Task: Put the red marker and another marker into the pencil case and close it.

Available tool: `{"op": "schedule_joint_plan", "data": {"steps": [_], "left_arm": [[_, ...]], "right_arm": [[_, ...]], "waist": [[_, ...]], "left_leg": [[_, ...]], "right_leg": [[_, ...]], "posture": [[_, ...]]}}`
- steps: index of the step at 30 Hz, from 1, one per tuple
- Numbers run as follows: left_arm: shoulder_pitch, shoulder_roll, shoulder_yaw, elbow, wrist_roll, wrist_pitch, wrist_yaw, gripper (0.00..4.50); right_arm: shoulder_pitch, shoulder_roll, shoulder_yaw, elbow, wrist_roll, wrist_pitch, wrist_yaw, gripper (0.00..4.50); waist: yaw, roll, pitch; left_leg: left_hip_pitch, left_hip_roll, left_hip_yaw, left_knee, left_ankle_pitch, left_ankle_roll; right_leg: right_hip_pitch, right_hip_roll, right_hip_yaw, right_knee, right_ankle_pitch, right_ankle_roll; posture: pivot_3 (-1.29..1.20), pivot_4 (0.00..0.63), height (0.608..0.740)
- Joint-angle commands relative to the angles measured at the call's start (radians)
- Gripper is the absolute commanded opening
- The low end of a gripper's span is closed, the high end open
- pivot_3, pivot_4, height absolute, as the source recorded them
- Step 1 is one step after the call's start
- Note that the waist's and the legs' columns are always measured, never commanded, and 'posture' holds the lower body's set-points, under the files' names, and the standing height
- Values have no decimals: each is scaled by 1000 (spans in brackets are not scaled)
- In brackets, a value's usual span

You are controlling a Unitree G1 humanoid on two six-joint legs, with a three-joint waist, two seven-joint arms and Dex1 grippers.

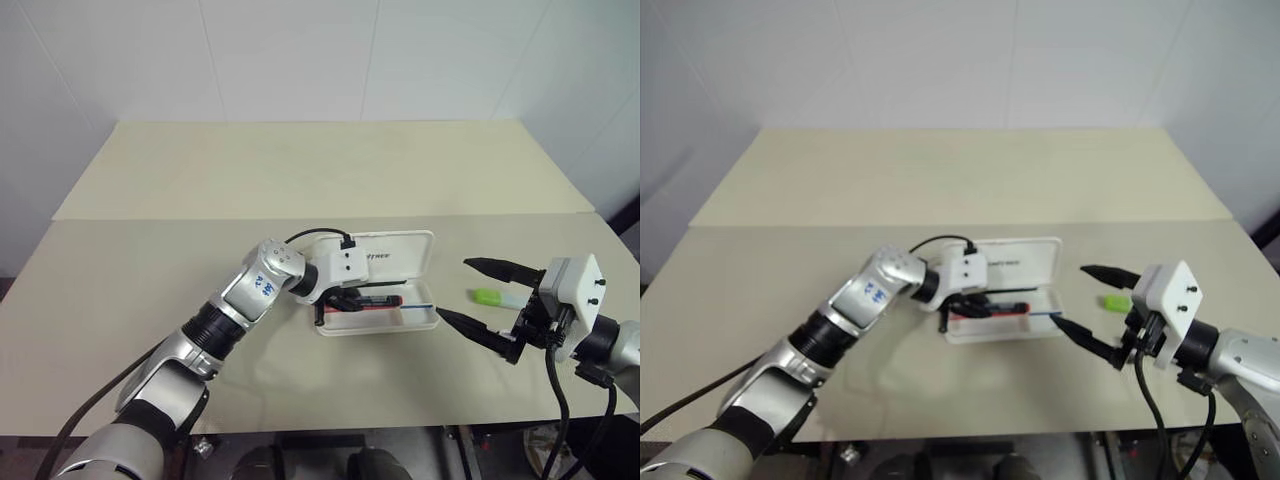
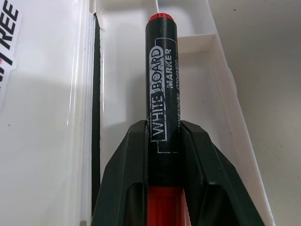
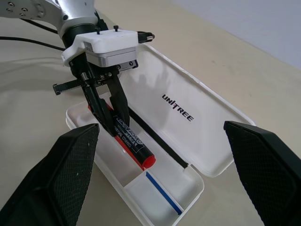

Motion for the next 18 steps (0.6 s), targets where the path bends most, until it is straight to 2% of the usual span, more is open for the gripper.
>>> {"op": "schedule_joint_plan", "data": {"steps": [1, 7, 18], "left_arm": [[-27, -14, 30, 3, 16, -13, 33, 574], [-24, -22, 40, -3, 15, -1, 54, 574], [0, -30, 46, -54, -15, -7, 43, 4201]], "right_arm": [[-4, 4, -18, -46, 25, -1, -19, 4500], [-10, 1, -9, -48, 34, 1, -26, 4500], [-34, -1, 8, -32, 36, 9, -19, 4500]], "waist": [[0, 0, 0], [0, 0, 0], [0, 0, 0]], "left_leg": [[0, 0, 0, 0, 0, 0], [0, -1, 0, 0, 0, 1], [0, -1, -1, 0, 0, 1]], "right_leg": [[0, 0, 0, 0, 0, 0], [0, 0, 0, 0, 0, 1], [0, 0, -1, 0, 0, 1]], "posture": [[0, 150, 740], [0, 150, 740], [0, 150, 740]]}}
